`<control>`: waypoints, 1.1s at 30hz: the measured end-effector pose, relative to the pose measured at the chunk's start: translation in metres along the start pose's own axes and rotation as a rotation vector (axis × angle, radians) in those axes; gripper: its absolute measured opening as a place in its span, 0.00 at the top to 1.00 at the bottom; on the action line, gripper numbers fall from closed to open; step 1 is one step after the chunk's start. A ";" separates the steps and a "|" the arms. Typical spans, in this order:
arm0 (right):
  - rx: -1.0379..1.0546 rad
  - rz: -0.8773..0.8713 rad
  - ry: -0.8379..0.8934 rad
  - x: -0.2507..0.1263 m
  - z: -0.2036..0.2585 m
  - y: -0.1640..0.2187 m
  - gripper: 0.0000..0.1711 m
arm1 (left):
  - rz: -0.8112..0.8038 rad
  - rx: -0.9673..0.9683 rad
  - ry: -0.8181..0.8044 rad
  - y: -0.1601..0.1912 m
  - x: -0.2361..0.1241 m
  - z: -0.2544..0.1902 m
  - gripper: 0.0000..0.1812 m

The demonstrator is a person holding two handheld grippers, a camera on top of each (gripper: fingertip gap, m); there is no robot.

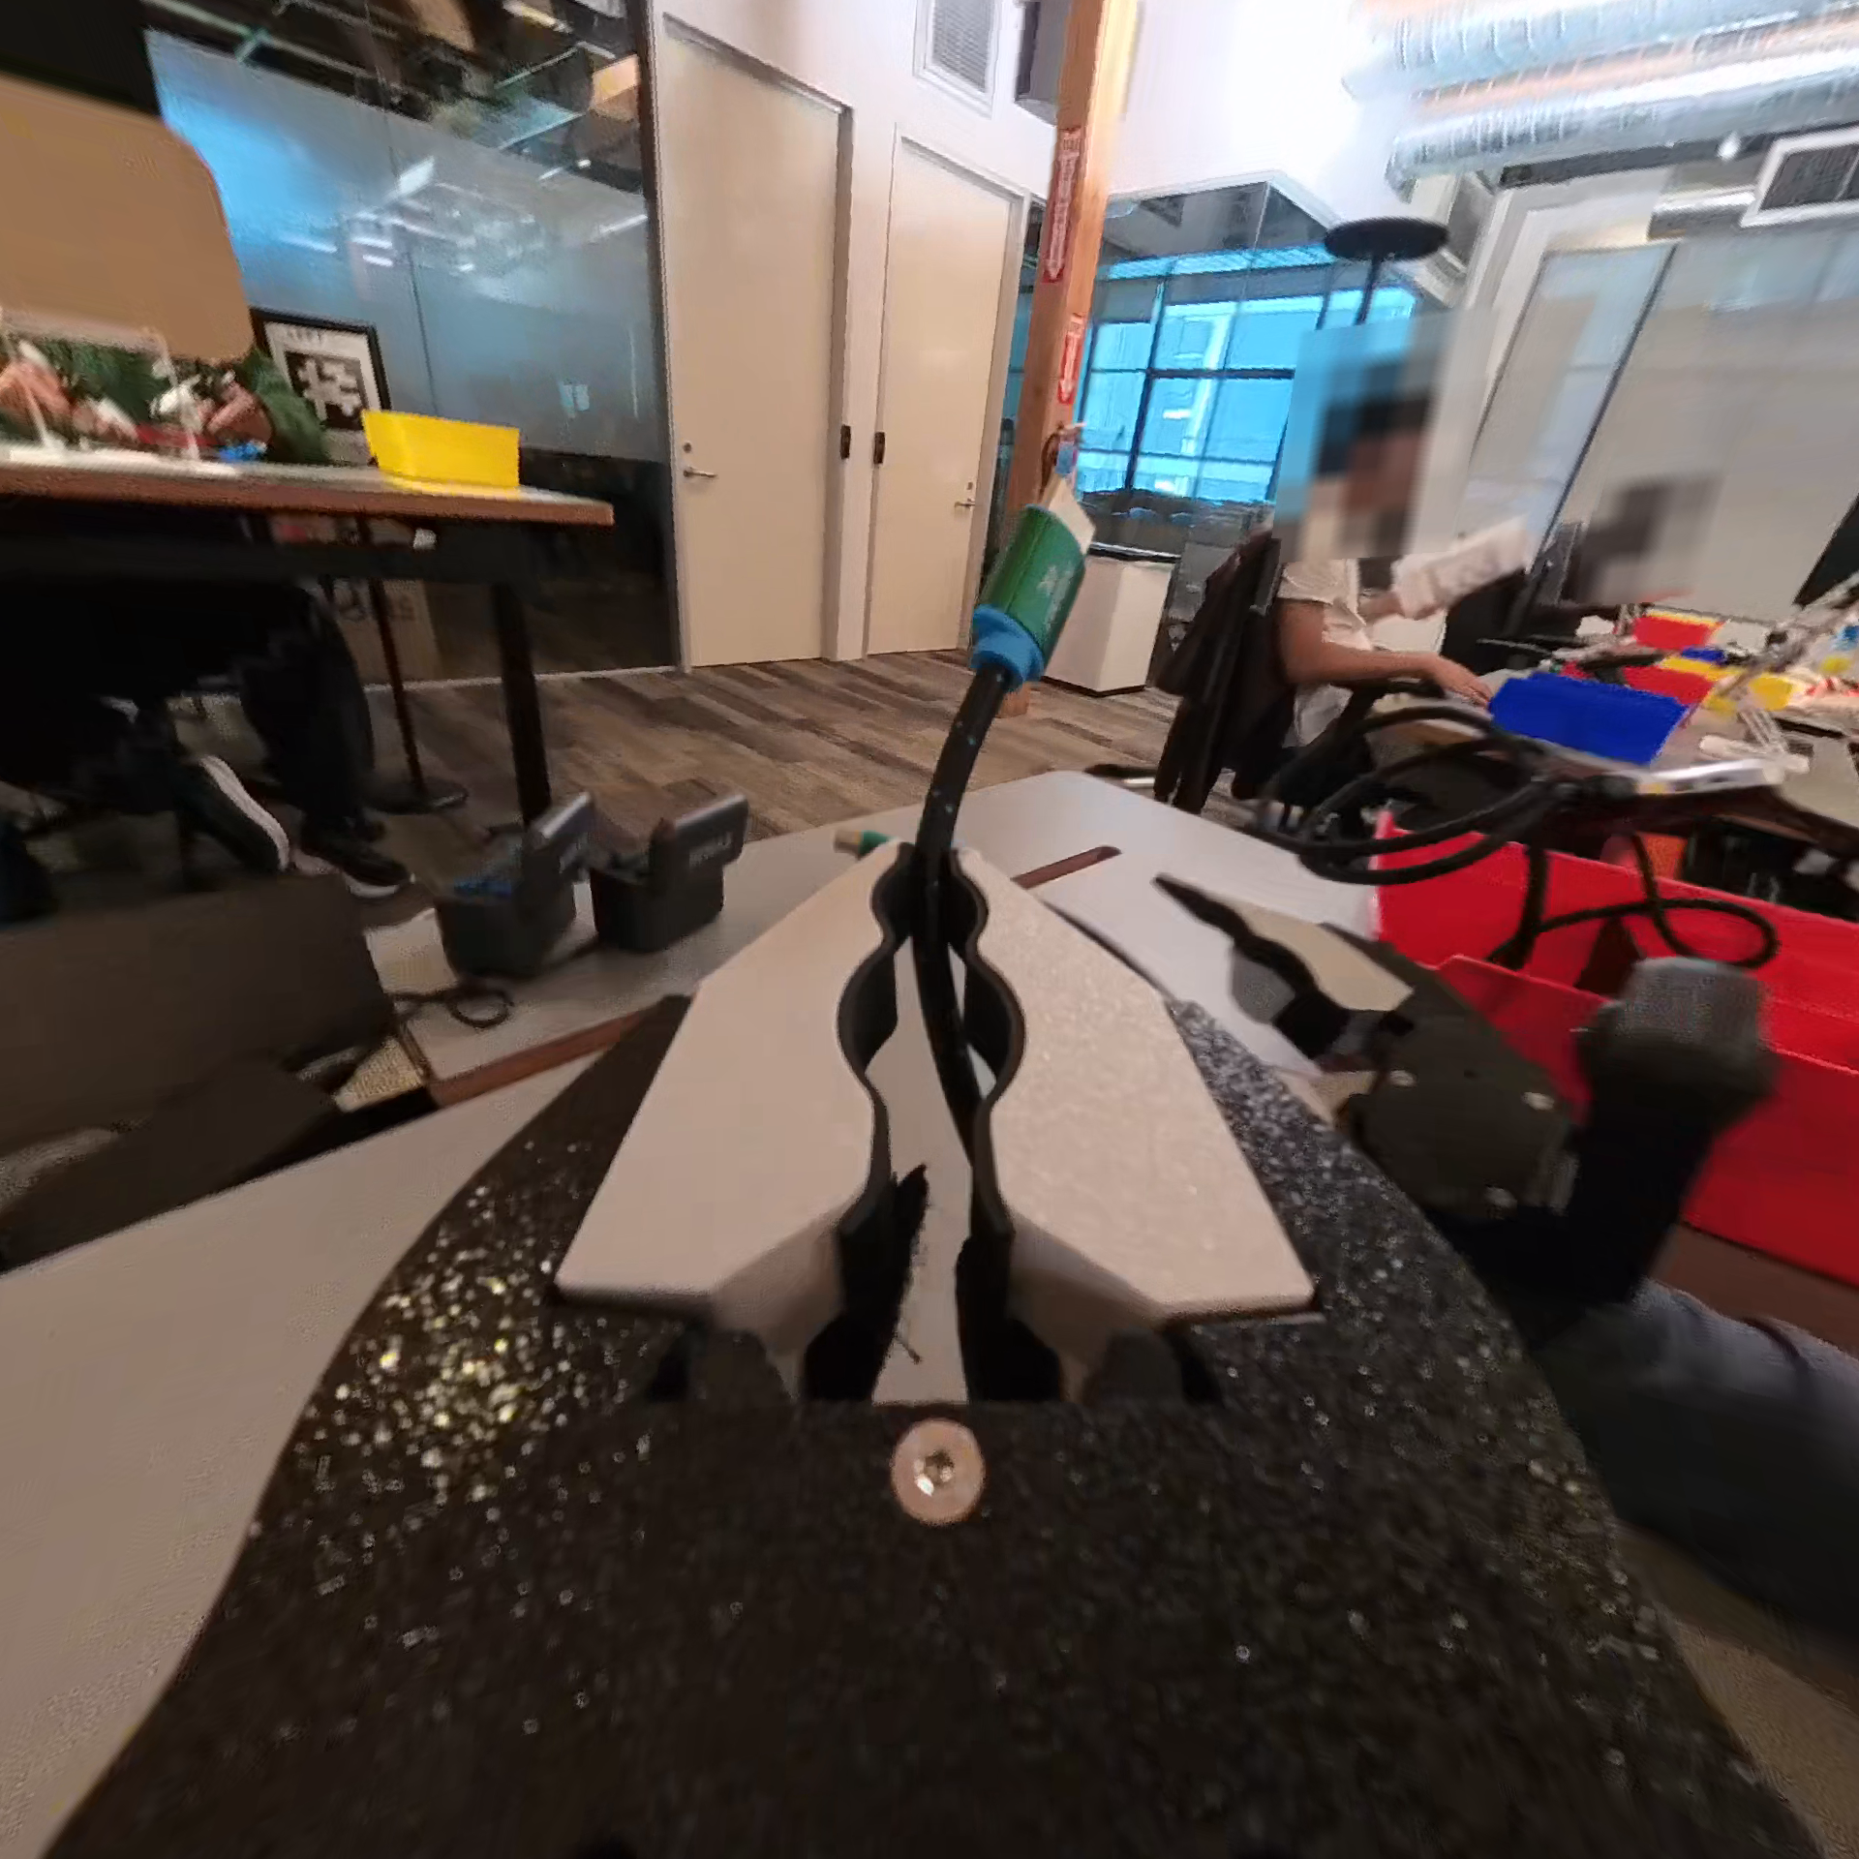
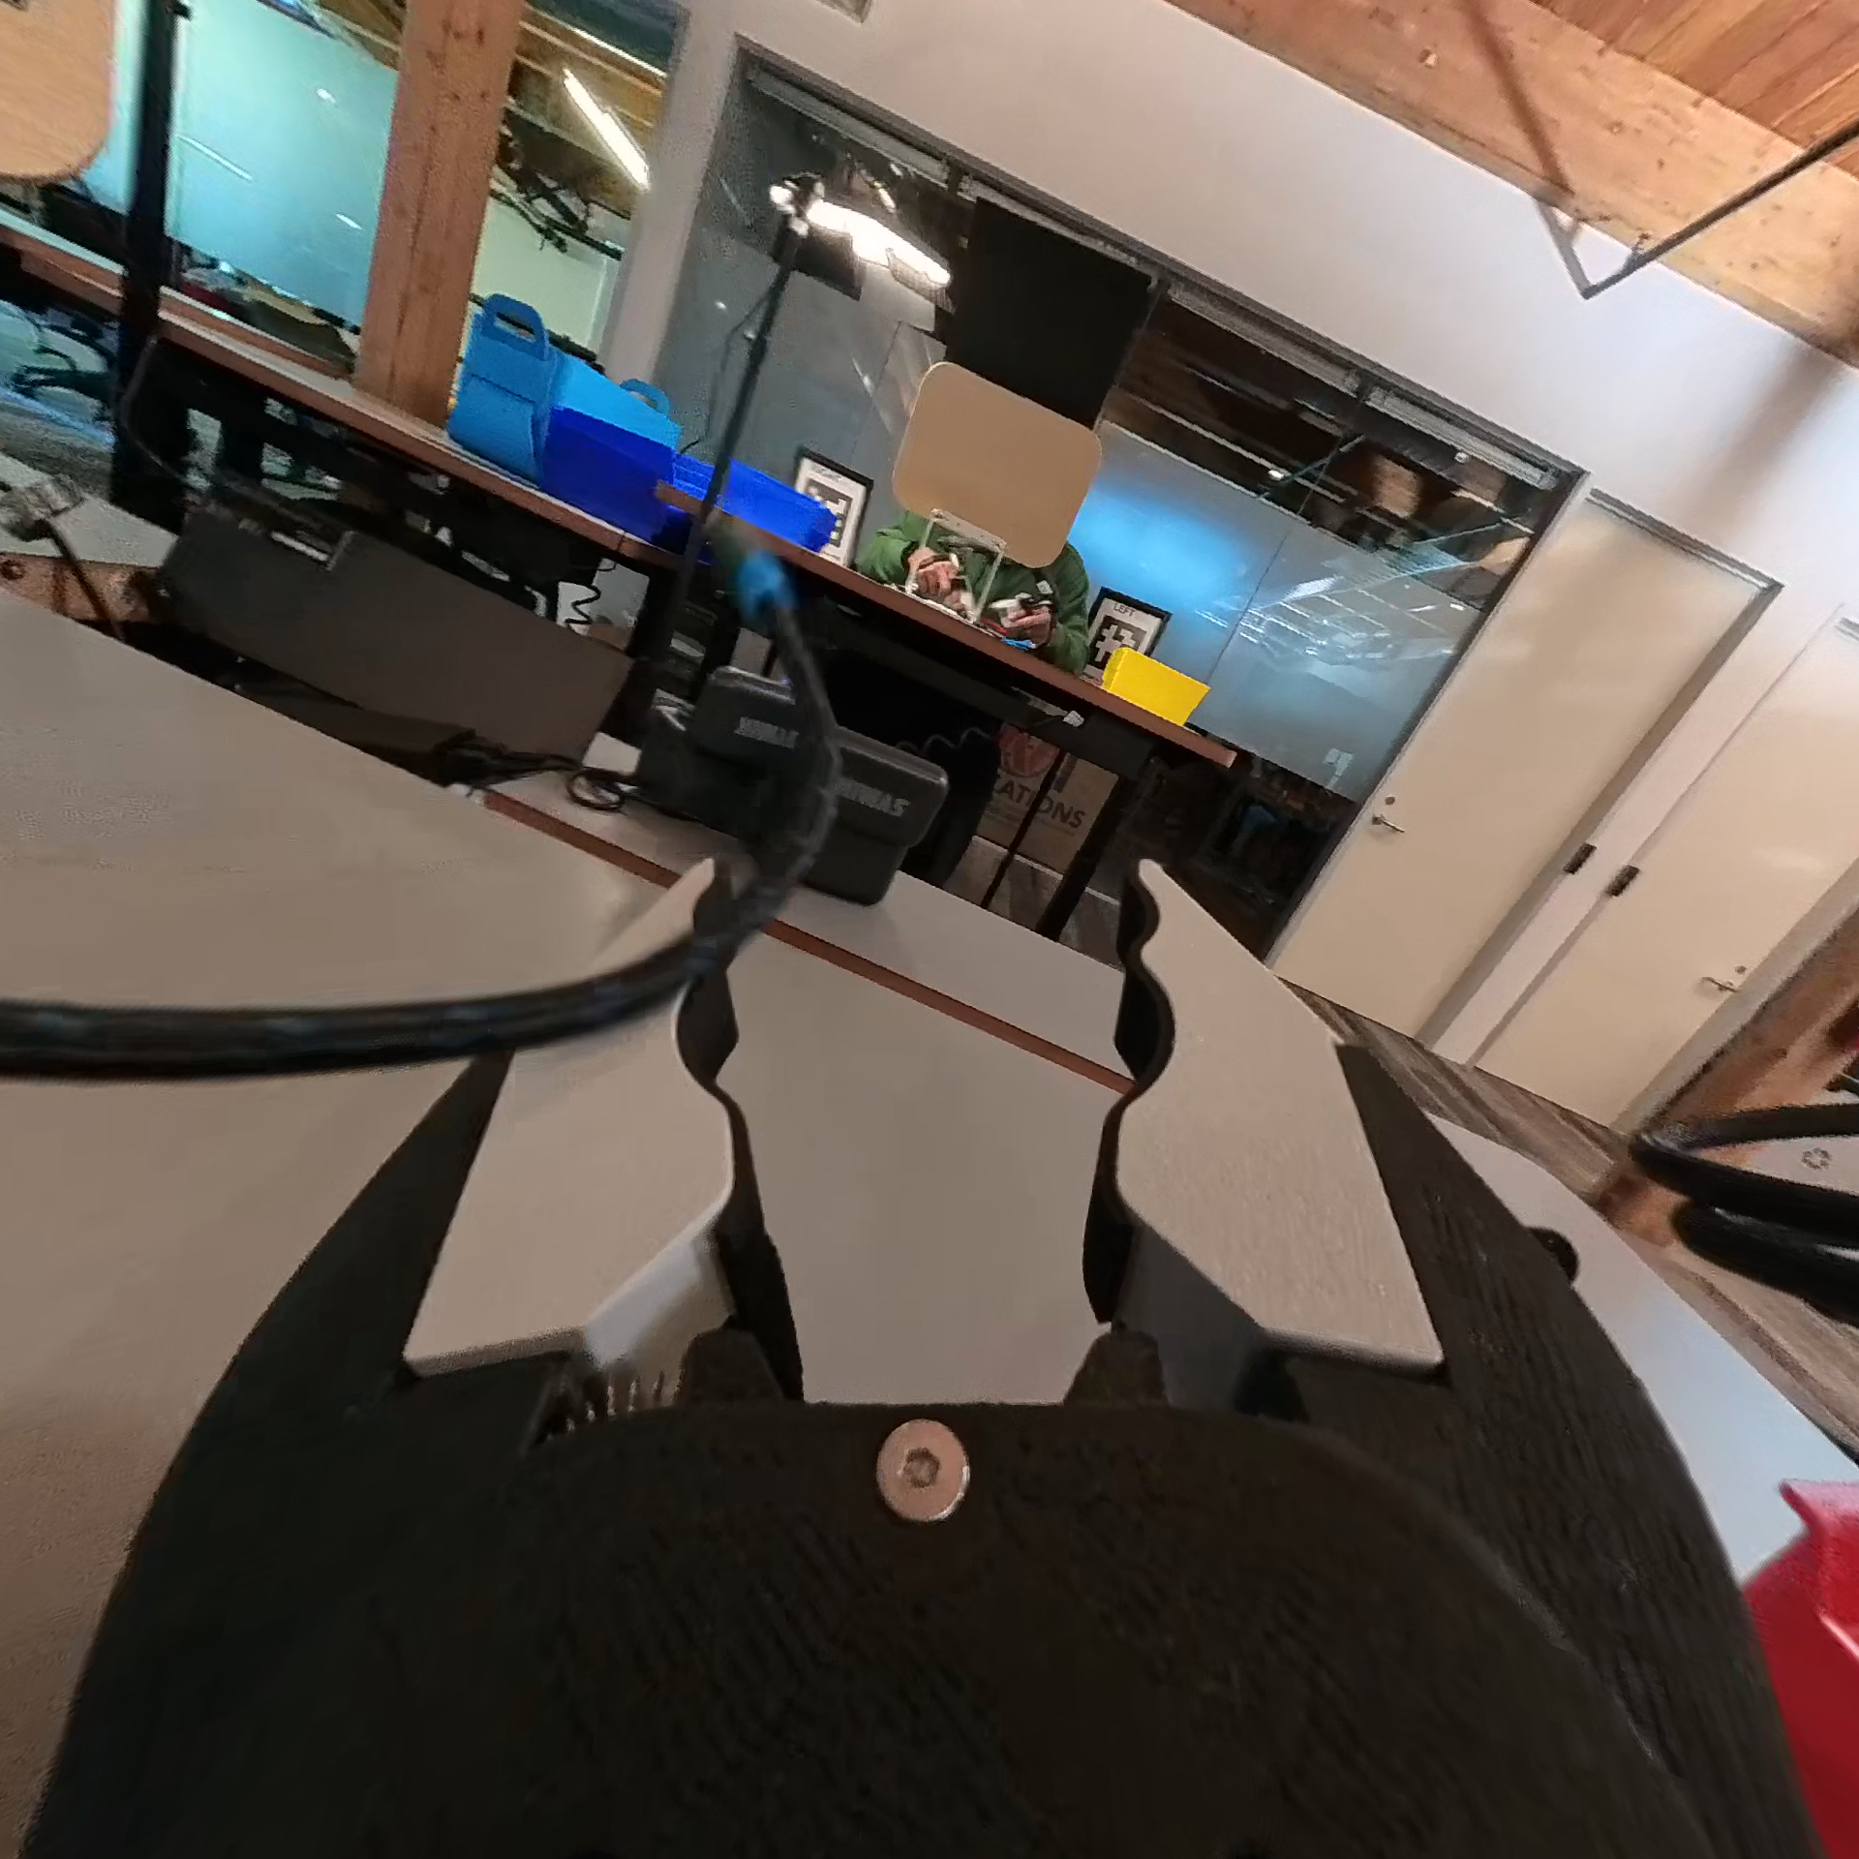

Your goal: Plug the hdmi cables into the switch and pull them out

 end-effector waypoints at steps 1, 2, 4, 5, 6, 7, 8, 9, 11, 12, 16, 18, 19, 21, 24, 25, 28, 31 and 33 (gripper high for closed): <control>0.000 0.007 0.020 0.000 -0.004 0.001 0.56 | -0.012 -0.026 -0.010 0.014 0.007 0.004 0.98; 0.002 0.011 0.043 0.000 -0.008 0.002 0.56 | -0.033 -0.052 -0.003 0.025 0.013 0.007 0.98; 0.006 0.022 0.094 -0.001 -0.018 0.005 0.57 | -0.072 -0.118 -0.005 0.043 0.020 0.015 0.99; 0.010 0.033 0.117 -0.001 -0.022 0.007 0.57 | -0.082 -0.155 -0.017 0.050 0.023 0.020 0.99; 0.017 0.047 0.137 -0.001 -0.027 0.010 0.57 | -0.079 -0.195 -0.013 0.058 0.025 0.024 0.99; 0.022 0.060 0.160 -0.001 -0.032 0.012 0.57 | -0.079 -0.234 -0.010 0.065 0.027 0.027 0.99; 0.019 0.075 0.191 -0.002 -0.037 0.015 0.59 | -0.082 -0.268 -0.013 0.072 0.027 0.031 0.99; 0.012 0.096 0.227 -0.002 -0.042 0.017 0.62 | -0.090 -0.296 -0.018 0.078 0.027 0.034 0.99; -0.009 0.118 0.253 -0.003 -0.045 0.019 0.62 | -0.116 -0.365 -0.035 0.085 0.024 0.040 0.99; -0.020 0.118 0.250 -0.003 -0.044 0.019 0.62 | -0.139 -0.394 -0.031 0.084 0.023 0.044 0.99; -0.083 0.075 0.205 -0.002 -0.033 0.011 0.63 | -0.119 -0.487 -0.081 0.089 0.023 0.057 0.99; -0.119 0.047 0.155 0.000 -0.024 0.007 0.63 | -0.022 -0.489 -0.133 0.096 0.027 0.062 0.98; -0.135 0.037 0.134 0.001 -0.020 0.006 0.63 | 0.045 -0.481 -0.161 0.100 0.029 0.064 0.98; -0.157 0.028 0.102 0.002 -0.014 0.005 0.63 | 0.175 -0.458 -0.168 0.108 0.032 0.066 0.97; -0.154 0.018 0.064 0.003 -0.010 0.005 0.64 | 0.318 -0.426 -0.186 0.113 0.035 0.065 0.65; -0.151 0.018 0.057 0.003 -0.010 0.006 0.64 | 0.352 -0.379 -0.215 0.112 0.034 0.066 0.53; -0.140 0.019 0.044 0.003 -0.009 0.007 0.64 | 0.398 -0.139 -0.311 0.099 0.022 0.065 0.41; -0.143 0.014 0.033 0.003 -0.007 0.006 0.64 | 0.323 0.070 -0.346 0.085 0.000 0.054 0.40; -0.151 0.010 0.026 0.003 -0.006 0.005 0.64 | 0.223 0.136 -0.320 0.081 -0.020 0.040 0.42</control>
Point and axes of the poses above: each gripper's, where its closed fingertips meet, x out along the fingers, y out of its underside, z = x × y across the jaws, the point moved 7 cm from there along -x, back along the fingers, and after that the axes turned 6 degrees about -z, right-handed, at the moved point
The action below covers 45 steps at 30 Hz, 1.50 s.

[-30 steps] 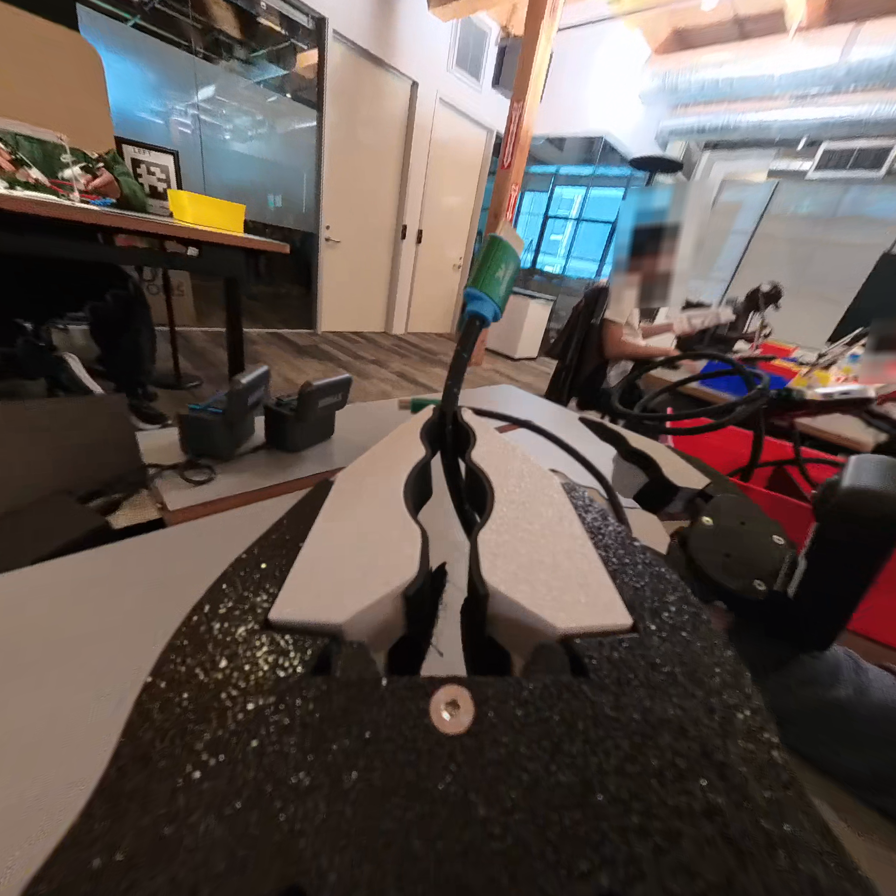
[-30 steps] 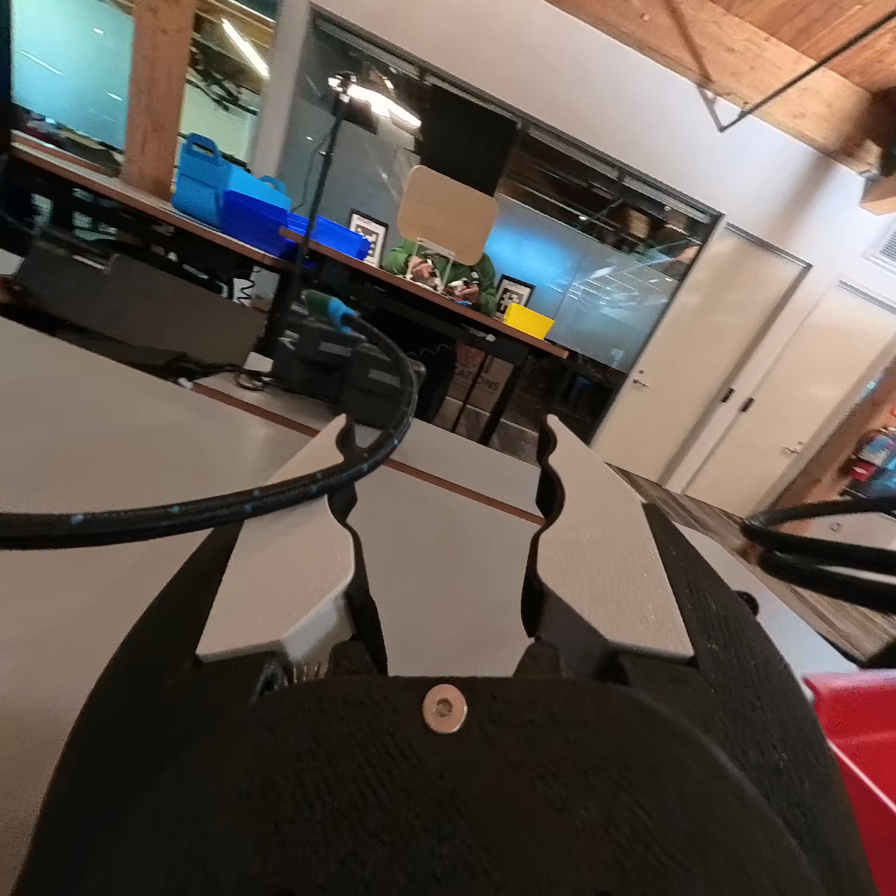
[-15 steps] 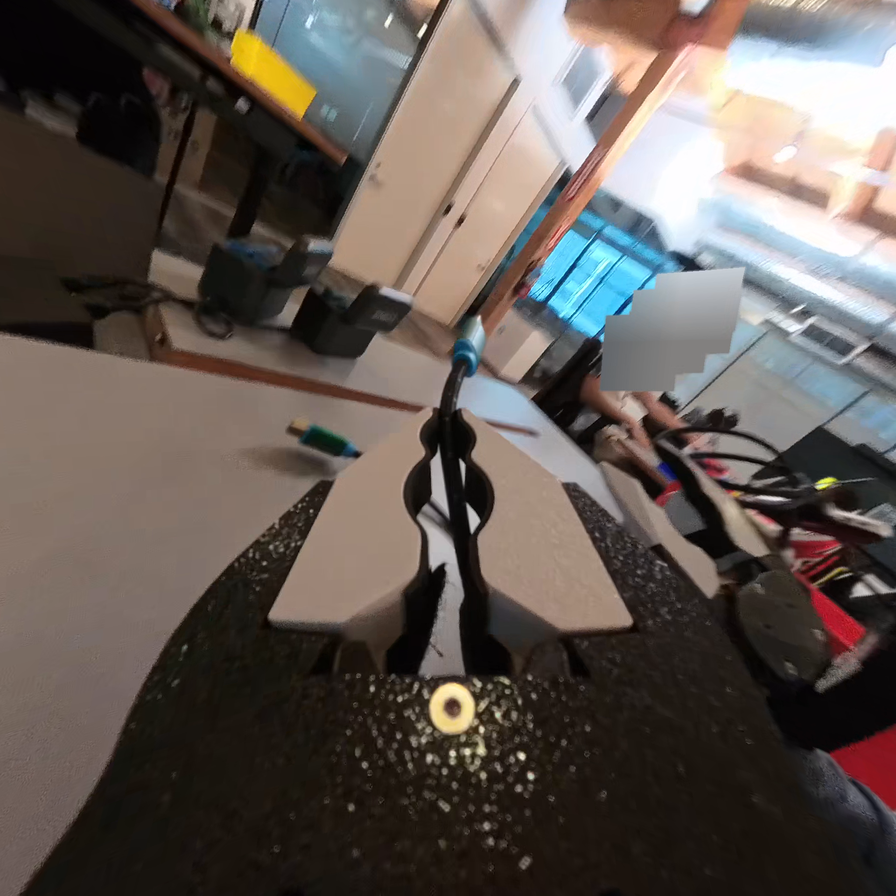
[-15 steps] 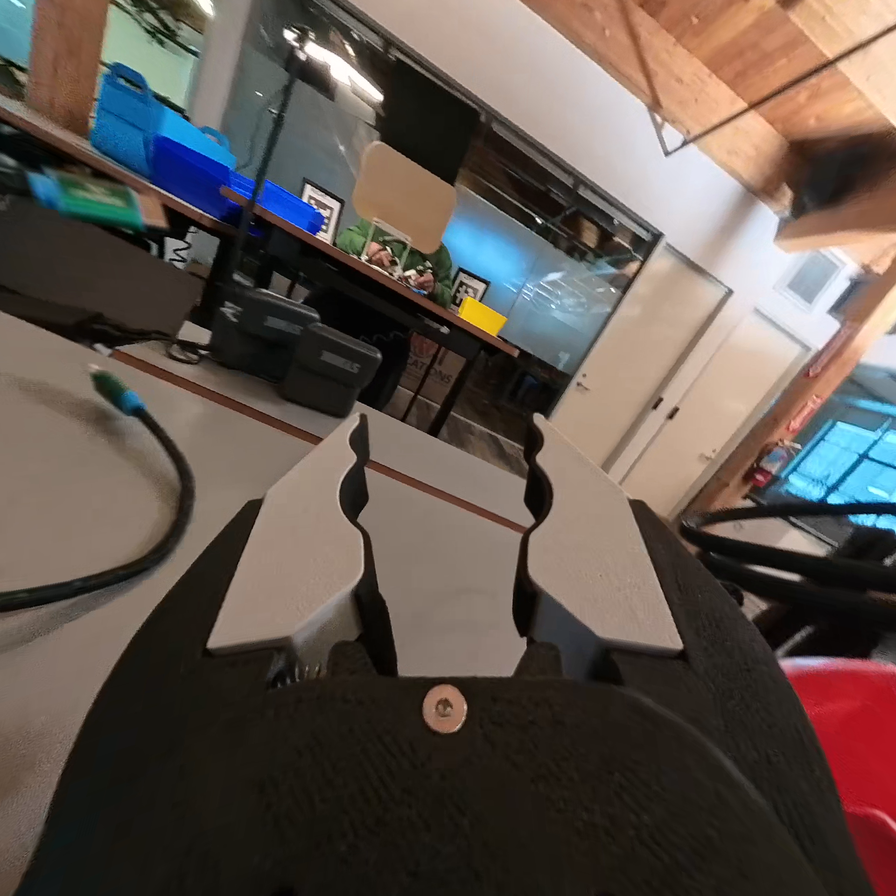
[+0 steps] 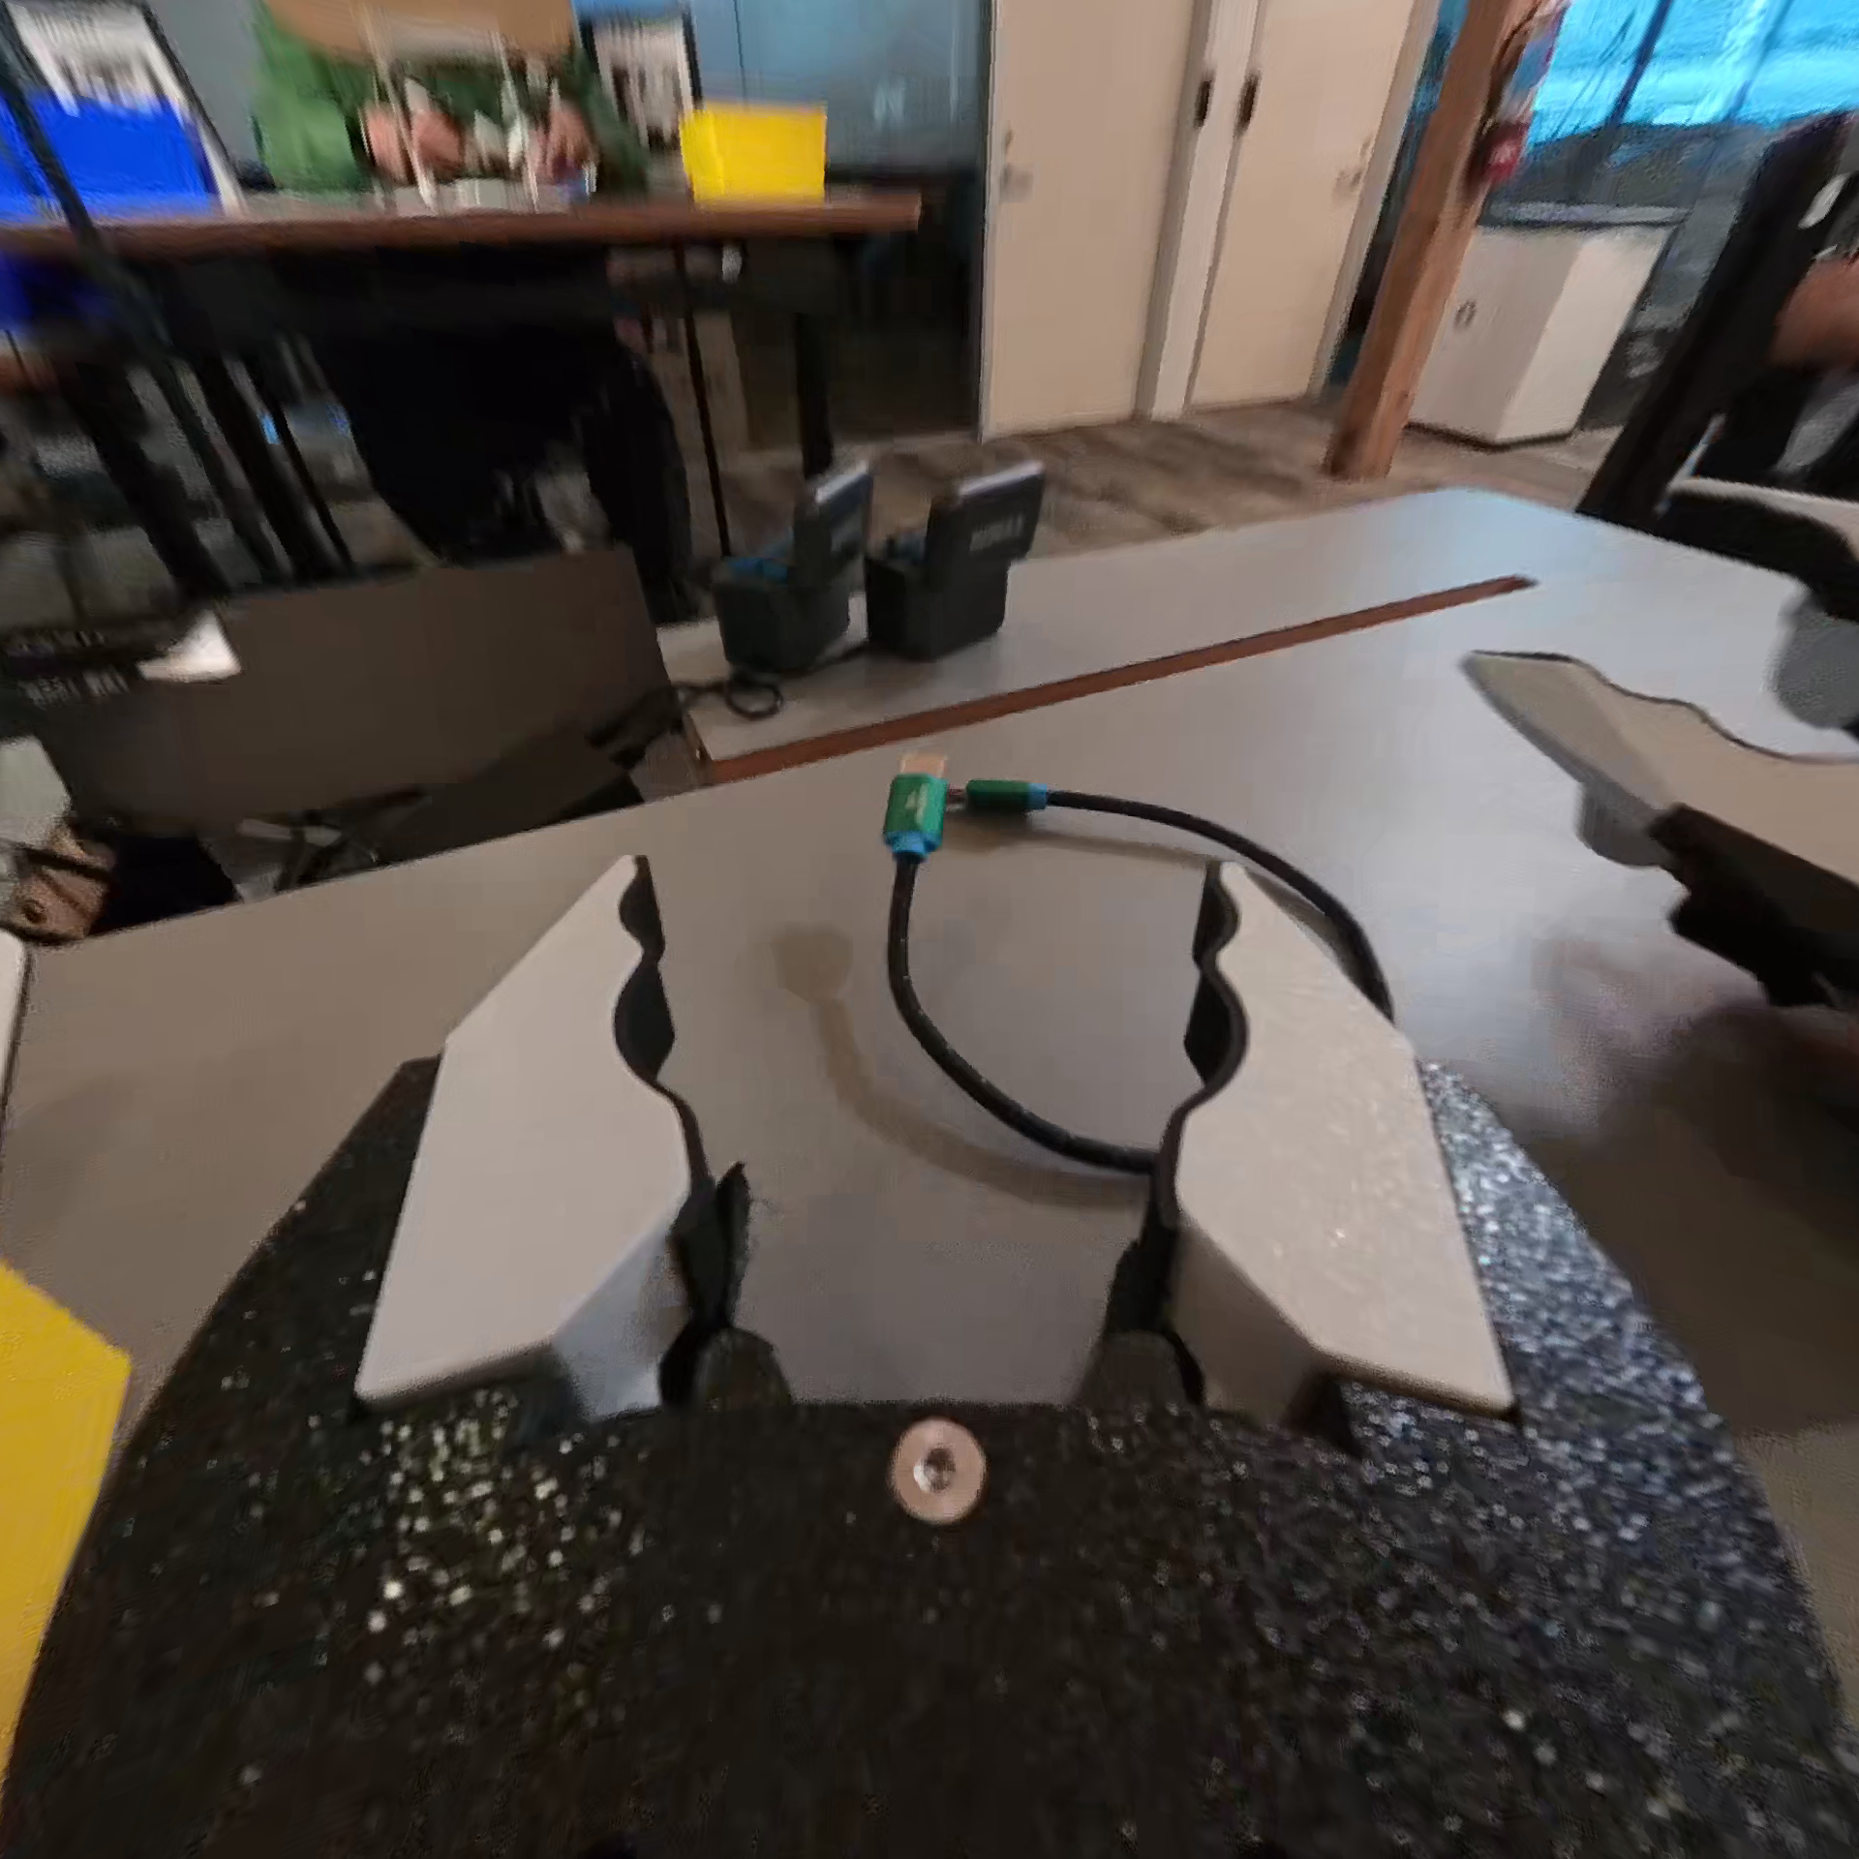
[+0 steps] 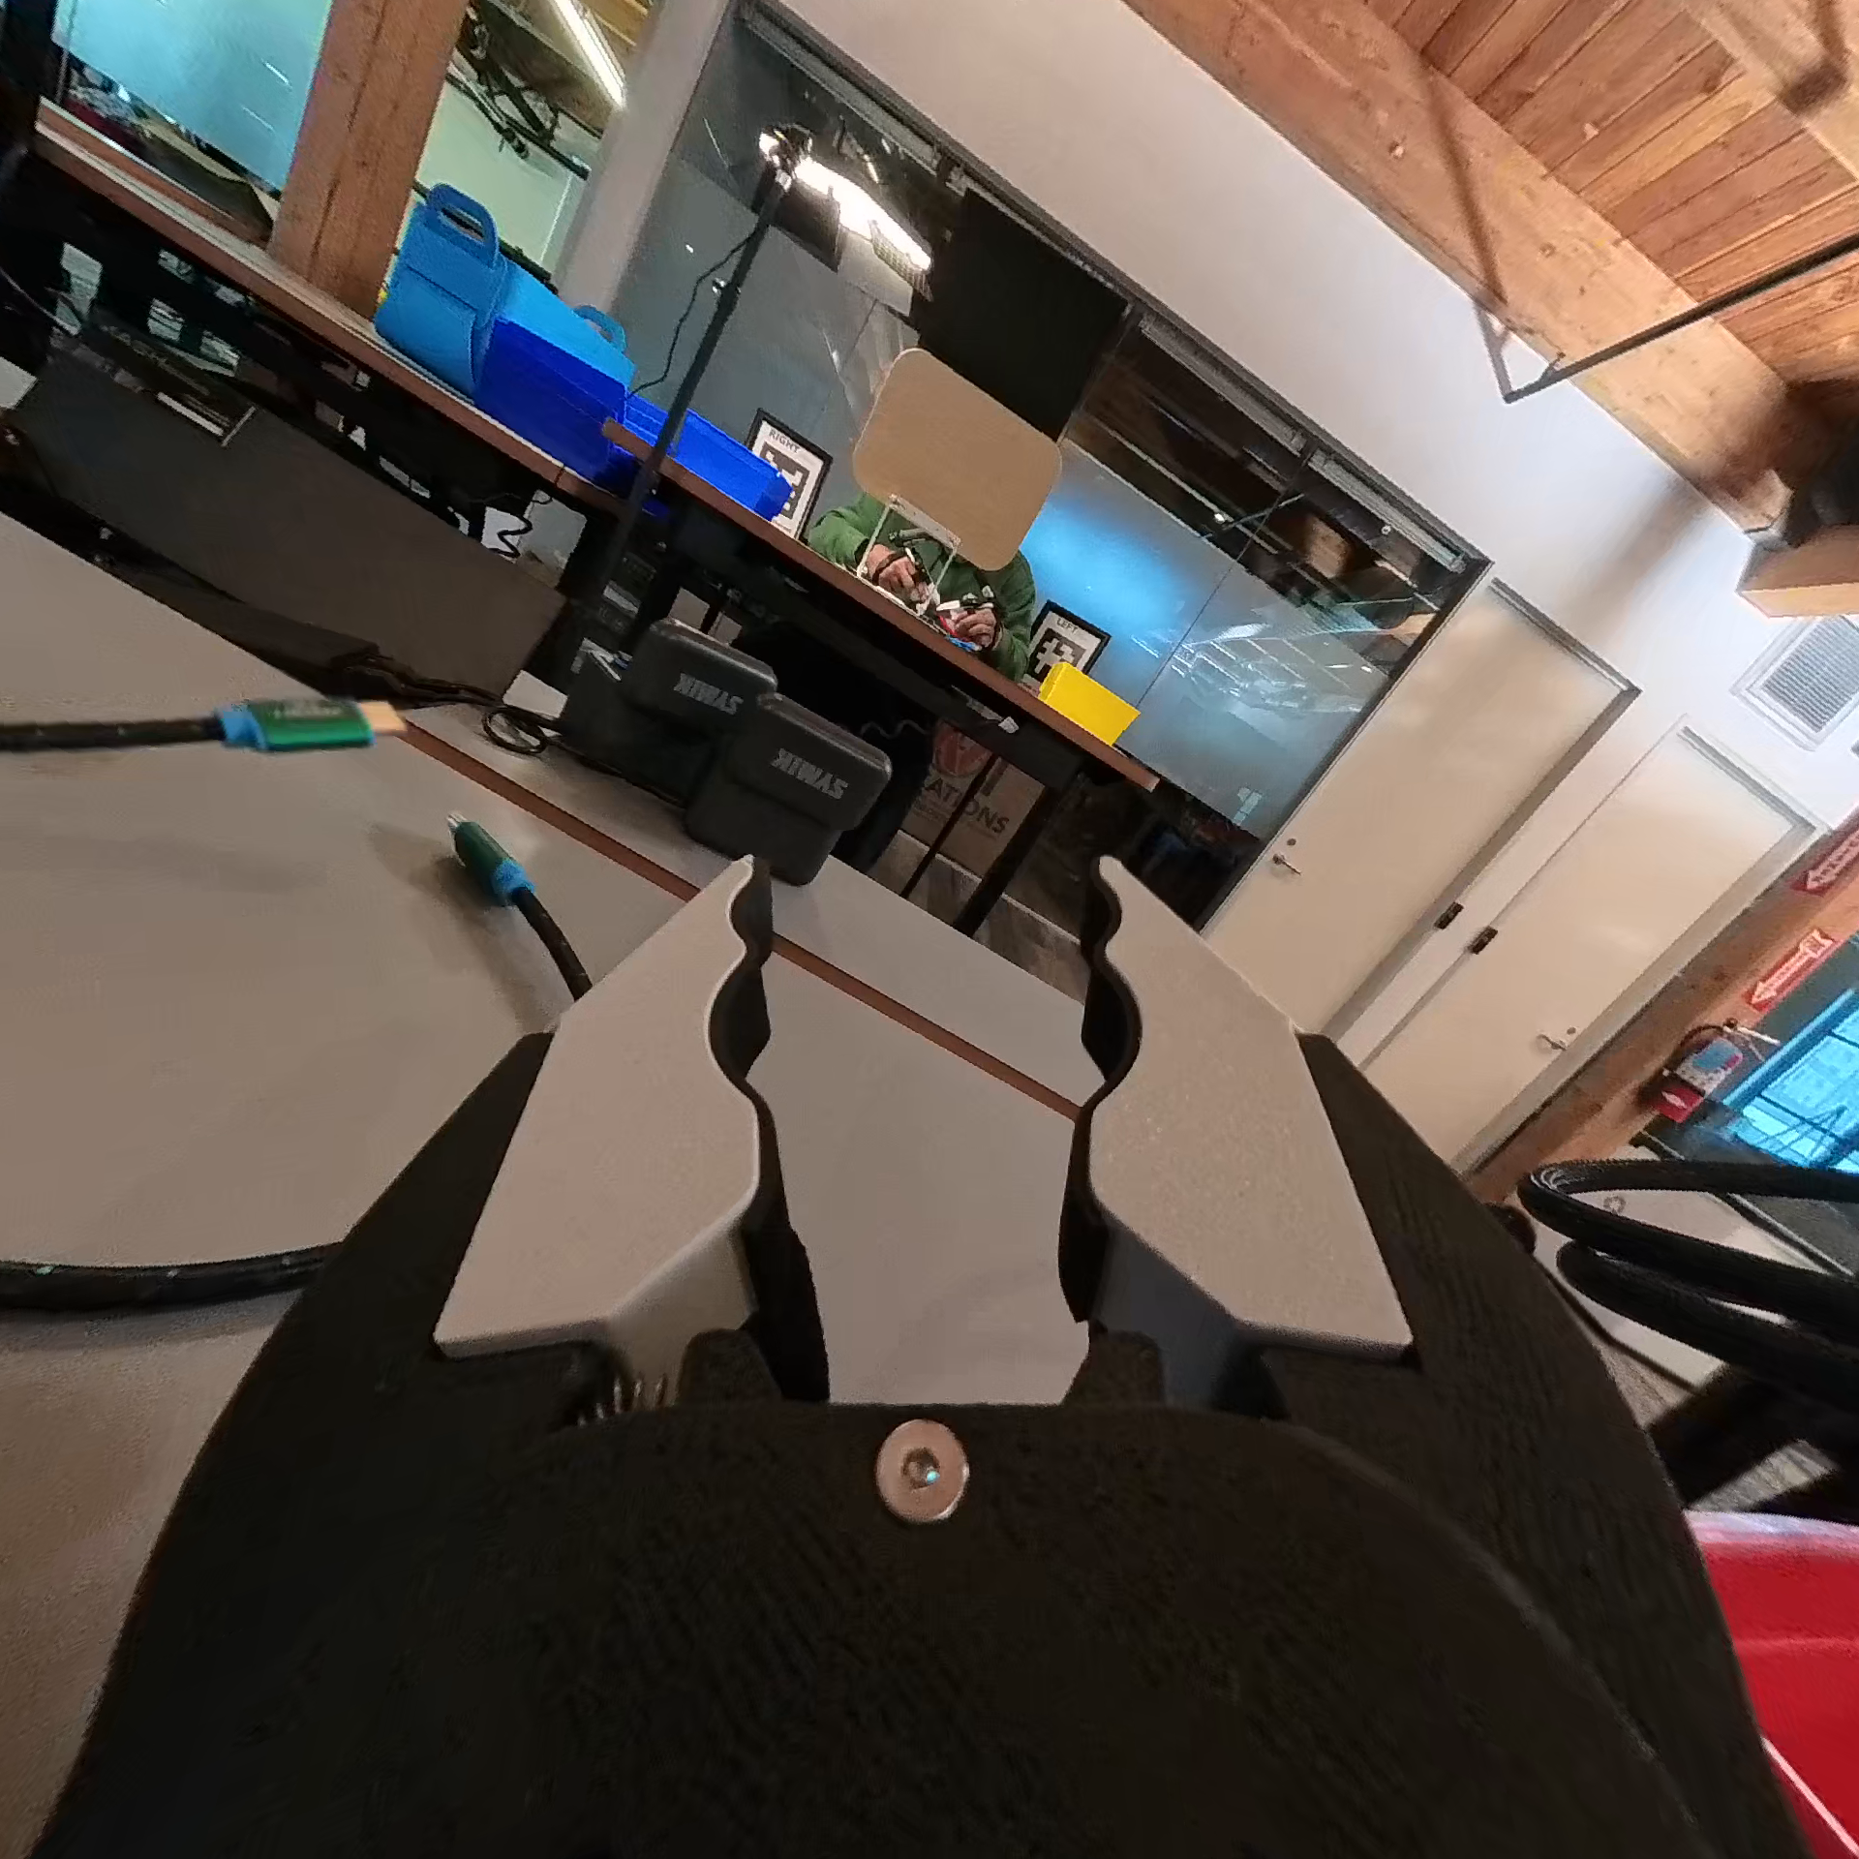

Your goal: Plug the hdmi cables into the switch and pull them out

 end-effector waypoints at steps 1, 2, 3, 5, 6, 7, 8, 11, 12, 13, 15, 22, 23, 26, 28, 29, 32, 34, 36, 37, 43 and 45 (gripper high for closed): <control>-0.004 -0.002 -0.002 -0.001 0.001 -0.001 0.65 | -0.045 0.034 0.010 0.002 -0.012 -0.003 0.42; -0.008 -0.004 -0.004 -0.001 0.001 -0.001 0.65 | -0.091 0.067 0.001 0.003 -0.024 -0.004 0.43; -0.012 -0.005 -0.005 -0.002 0.001 -0.002 0.65 | -0.129 0.091 0.000 0.005 -0.035 -0.006 0.45; -0.024 -0.009 -0.010 -0.004 0.003 -0.004 0.65 | -0.165 0.084 0.041 0.007 -0.049 -0.009 0.50; -0.030 -0.009 -0.016 -0.006 0.005 -0.005 0.67 | -0.163 0.061 0.072 0.008 -0.053 -0.010 0.51; -0.031 -0.007 -0.026 -0.007 0.007 -0.006 0.70 | -0.160 0.044 0.104 0.009 -0.055 -0.011 0.53; -0.033 -0.007 -0.034 -0.009 0.009 -0.008 0.72 | -0.161 0.038 0.122 0.011 -0.056 -0.010 0.54; -0.057 -0.016 -0.045 -0.016 0.014 -0.013 0.77 | -0.135 0.010 0.110 0.015 -0.055 -0.003 0.54; -0.070 -0.014 -0.048 -0.018 0.016 -0.015 0.77 | -0.143 -0.010 0.096 0.015 -0.055 0.000 0.50; -0.082 -0.009 -0.051 -0.019 0.017 -0.015 0.78 | -0.157 -0.025 0.091 0.014 -0.056 0.002 0.50; -0.093 0.001 -0.056 -0.024 0.019 -0.016 0.79 | -0.173 -0.049 0.111 0.013 -0.057 0.002 0.54; -0.052 0.004 -0.099 -0.043 0.033 -0.029 0.81 | -0.193 -0.038 0.152 0.012 -0.059 -0.004 0.58; -0.059 0.002 -0.115 -0.044 0.036 -0.030 0.81 | -0.167 -0.048 0.175 0.013 -0.060 -0.006 0.61; -0.082 -0.022 -0.175 -0.043 0.045 -0.032 0.82 | -0.056 -0.060 0.310 0.011 -0.064 -0.016 0.69; -0.070 -0.030 -0.194 -0.042 0.047 -0.032 0.82 | 0.108 -0.007 0.358 0.019 -0.063 -0.018 0.67; -0.057 -0.030 -0.199 -0.041 0.046 -0.031 0.82 | 0.213 0.024 0.380 0.027 -0.063 -0.018 0.64; -0.024 -0.026 -0.199 -0.039 0.044 -0.030 0.82 | 0.351 0.052 0.402 0.041 -0.066 -0.017 0.62; -0.024 -0.024 -0.195 -0.037 0.044 -0.029 0.82 | 0.407 0.028 0.455 0.043 -0.069 -0.020 0.63; -0.032 -0.023 -0.197 -0.037 0.044 -0.028 0.82 | 0.470 0.021 0.487 0.047 -0.071 -0.021 0.66; -0.036 -0.023 -0.200 -0.037 0.045 -0.029 0.82 | 0.489 0.025 0.492 0.049 -0.071 -0.021 0.69; -0.038 -0.027 -0.209 -0.037 0.046 -0.029 0.82 | 0.623 0.236 0.403 0.061 -0.076 -0.025 0.83; -0.038 -0.027 -0.210 -0.037 0.046 -0.029 0.82 | 0.624 0.222 0.423 0.062 -0.077 -0.027 0.87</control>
Point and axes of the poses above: each gripper's, where its closed fingertips meet, x out along the fingers, y out of its underside, z = x × y across the jaws, the point moved 7 cm from there along -x, back along the fingers, and after that the axes turned 6 degrees about -z, right-handed, at the moved point
